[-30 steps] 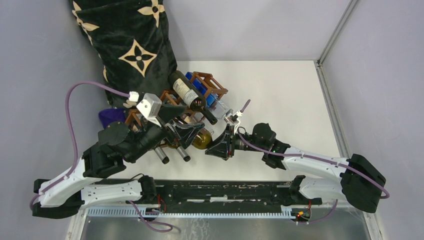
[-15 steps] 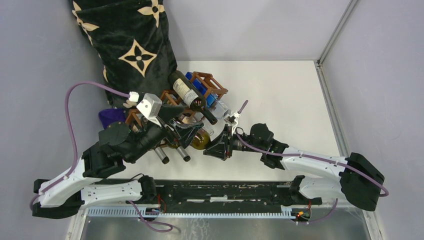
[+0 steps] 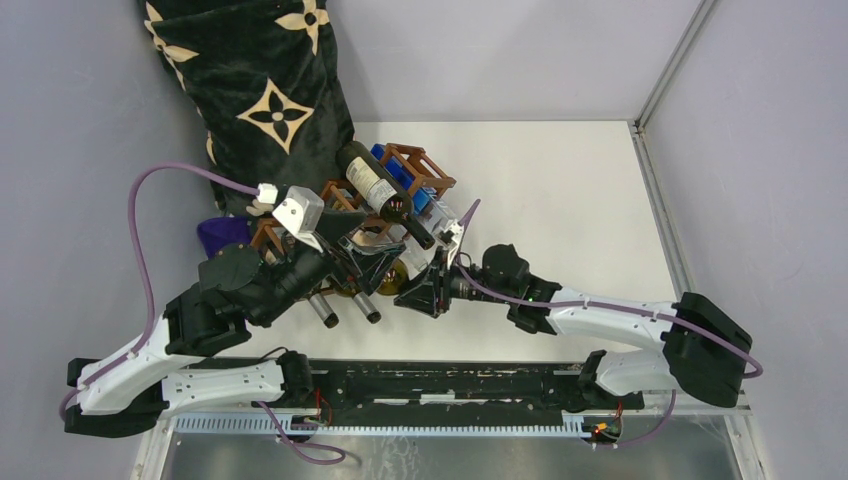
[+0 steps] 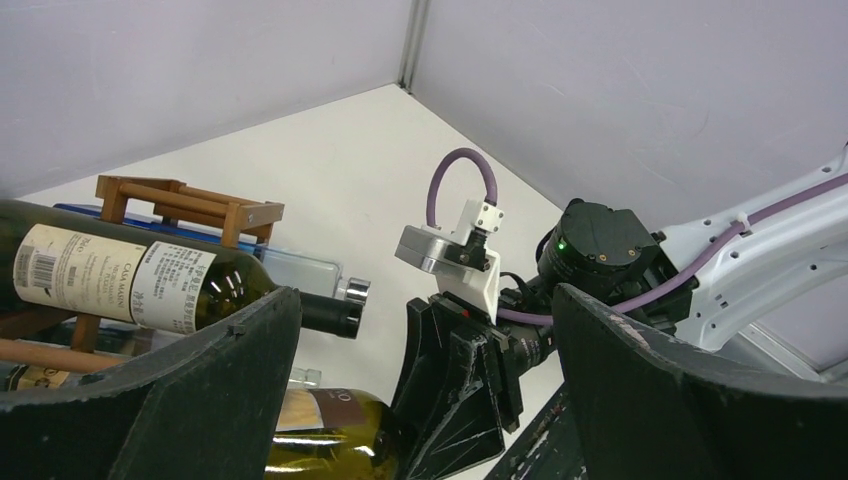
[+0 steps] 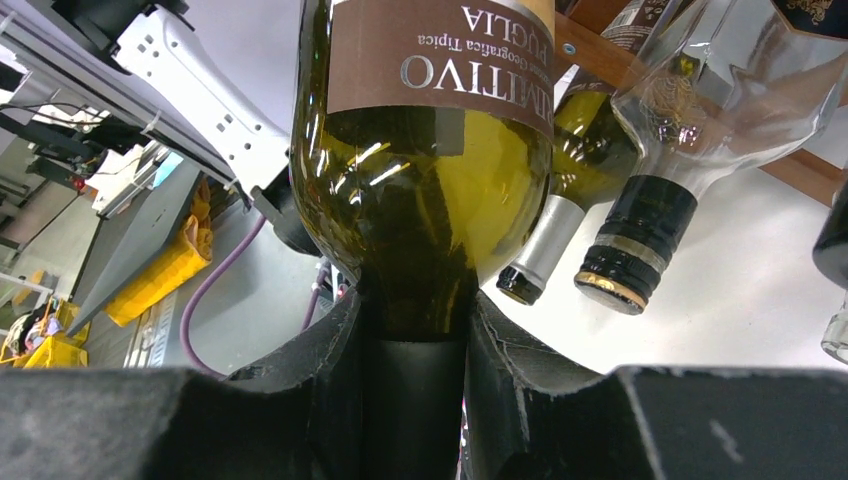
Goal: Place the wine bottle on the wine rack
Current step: Place the wine bottle in the wine rack.
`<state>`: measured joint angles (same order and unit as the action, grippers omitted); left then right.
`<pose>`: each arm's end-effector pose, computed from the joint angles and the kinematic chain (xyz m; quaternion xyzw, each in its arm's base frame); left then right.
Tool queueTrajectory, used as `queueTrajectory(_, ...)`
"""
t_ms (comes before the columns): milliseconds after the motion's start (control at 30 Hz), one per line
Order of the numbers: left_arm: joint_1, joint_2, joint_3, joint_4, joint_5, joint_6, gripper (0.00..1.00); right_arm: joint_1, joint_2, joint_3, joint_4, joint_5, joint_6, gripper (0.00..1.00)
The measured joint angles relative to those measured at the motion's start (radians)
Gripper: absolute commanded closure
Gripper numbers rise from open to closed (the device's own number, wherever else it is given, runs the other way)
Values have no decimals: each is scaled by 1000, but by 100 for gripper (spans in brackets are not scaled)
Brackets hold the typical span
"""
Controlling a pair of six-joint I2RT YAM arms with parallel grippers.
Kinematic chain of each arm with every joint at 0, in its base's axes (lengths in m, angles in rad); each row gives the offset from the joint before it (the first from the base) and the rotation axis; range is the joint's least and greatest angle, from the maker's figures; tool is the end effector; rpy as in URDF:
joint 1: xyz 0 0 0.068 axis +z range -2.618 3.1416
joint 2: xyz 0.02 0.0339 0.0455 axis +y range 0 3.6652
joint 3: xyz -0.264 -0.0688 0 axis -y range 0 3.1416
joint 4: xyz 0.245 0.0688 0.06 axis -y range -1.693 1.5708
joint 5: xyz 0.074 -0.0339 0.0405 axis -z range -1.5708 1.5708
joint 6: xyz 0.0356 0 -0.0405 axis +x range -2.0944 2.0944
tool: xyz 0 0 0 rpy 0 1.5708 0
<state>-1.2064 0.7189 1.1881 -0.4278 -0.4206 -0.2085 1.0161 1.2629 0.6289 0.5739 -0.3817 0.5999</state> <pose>0.0560 -0.1061 0.4561 0.1917 0.6666 -0.3488 0.6303 0.1361 0.2448 0.2619 -0.2749 0.6725 0.5820 0.3652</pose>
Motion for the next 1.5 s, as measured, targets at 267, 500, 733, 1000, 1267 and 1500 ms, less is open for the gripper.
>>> queueTrajectory(267, 0, -2, 5, -28, -24, 1, 0, 29, 68, 72, -23, 78, -14, 100)
queueTrajectory(500, 0, -7, 14, -42, -33, 2, 0, 64, 126, 150, -64, 185, -14, 100)
queueTrajectory(733, 0, -10, 30, -52, -48, 25, 0, 139, 217, 309, -180, 294, -1, 99)
queueTrajectory(1000, 0, -33, 37, -57, -50, 34, 0, 192, 312, 469, -295, 440, 40, 93)
queueTrajectory(1267, 0, -50, 40, -67, -50, 34, 0, 193, 418, 580, -381, 546, 92, 75)
queueTrajectory(1500, 0, -53, 43, -82, -50, 34, 0, 195, 470, 640, -414, 568, 110, 46)
